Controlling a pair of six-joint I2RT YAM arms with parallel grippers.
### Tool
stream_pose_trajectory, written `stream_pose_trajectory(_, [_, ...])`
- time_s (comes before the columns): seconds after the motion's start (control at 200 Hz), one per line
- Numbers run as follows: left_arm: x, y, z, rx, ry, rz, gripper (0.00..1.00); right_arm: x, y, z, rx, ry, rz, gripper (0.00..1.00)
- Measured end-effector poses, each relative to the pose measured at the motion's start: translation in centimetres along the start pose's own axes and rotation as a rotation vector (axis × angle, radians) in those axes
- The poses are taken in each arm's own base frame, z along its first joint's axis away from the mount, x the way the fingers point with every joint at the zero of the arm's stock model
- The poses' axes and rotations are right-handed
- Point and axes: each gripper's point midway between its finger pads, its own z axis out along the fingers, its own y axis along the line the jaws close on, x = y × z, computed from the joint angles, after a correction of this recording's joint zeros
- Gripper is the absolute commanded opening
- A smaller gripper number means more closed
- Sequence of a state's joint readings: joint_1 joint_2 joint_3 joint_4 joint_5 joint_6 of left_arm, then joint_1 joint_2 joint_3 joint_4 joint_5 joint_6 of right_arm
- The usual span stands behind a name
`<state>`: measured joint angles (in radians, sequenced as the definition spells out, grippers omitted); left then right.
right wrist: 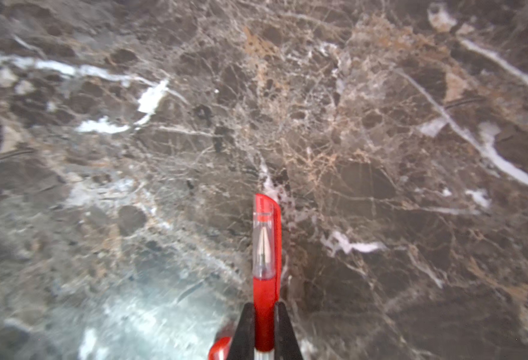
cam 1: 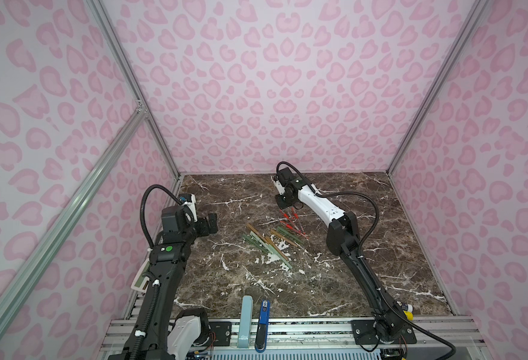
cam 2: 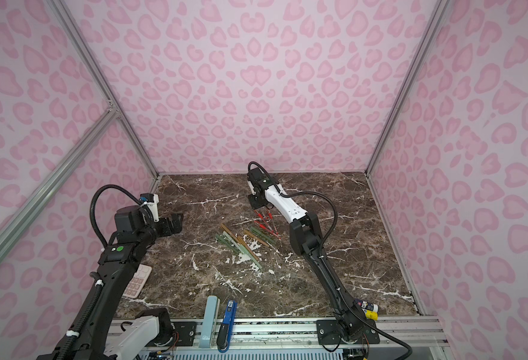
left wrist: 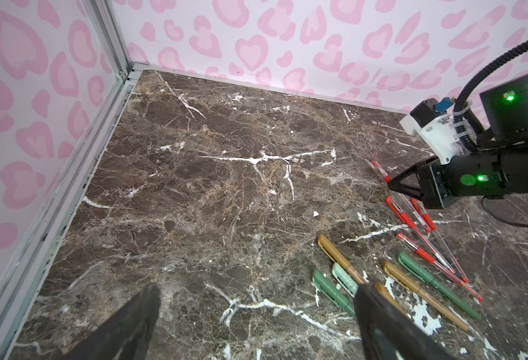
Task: Remove pen caps from pens
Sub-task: Pick up the pen from the top-center of the table, then open the pen cap on the pen.
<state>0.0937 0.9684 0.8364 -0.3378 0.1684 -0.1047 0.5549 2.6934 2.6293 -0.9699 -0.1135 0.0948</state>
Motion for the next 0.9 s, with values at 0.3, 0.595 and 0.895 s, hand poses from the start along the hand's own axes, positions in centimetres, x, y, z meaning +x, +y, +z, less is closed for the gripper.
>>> stream_pose_trajectory(0.3, [-6.4,-1.9,-2.7,0.055,-0.066,-0.019,0.98,-3.5,3.8,-12.0,-0.123,-0.181,-0.013,0.06])
stream_pose_trajectory(0.595, [-13.7,-6.9,-3.1,0.328,-0.103,-0.178,0.98,1.0,7.4,-20.4,-0.272,-0.333,0.031,0.06])
stream_pose_trajectory(0.895, [-6.5,-11.2,2.4,0.630,0.112,-0.410,0.98,6.0,11.6,-20.9,-0.309,-0.451,0.009,0.06])
